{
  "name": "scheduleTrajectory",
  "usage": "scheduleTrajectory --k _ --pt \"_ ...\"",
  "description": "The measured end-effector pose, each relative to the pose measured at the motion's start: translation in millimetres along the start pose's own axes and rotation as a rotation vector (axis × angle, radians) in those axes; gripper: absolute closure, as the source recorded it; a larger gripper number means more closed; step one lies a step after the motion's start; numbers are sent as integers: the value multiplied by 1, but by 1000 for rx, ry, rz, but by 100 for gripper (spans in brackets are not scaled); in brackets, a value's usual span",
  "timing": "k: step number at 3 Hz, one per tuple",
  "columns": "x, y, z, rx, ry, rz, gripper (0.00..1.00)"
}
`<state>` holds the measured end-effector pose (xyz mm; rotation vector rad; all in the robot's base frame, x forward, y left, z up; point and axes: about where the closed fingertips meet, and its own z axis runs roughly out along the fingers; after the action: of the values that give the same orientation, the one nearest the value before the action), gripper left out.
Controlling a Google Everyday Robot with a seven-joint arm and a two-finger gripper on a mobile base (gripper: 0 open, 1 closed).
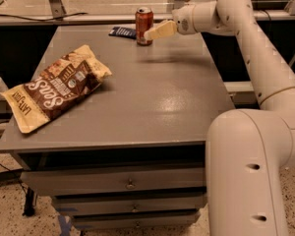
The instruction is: Move coke can near rxbar blueberry
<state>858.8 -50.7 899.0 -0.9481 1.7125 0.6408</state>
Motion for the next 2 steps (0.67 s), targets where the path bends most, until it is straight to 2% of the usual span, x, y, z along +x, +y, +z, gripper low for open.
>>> scheduleTrajectory --k 1,2 --pt "-11 9 -52 -8 34 -55 0" --pt "-35 22 -113 -6 28 -130 0"
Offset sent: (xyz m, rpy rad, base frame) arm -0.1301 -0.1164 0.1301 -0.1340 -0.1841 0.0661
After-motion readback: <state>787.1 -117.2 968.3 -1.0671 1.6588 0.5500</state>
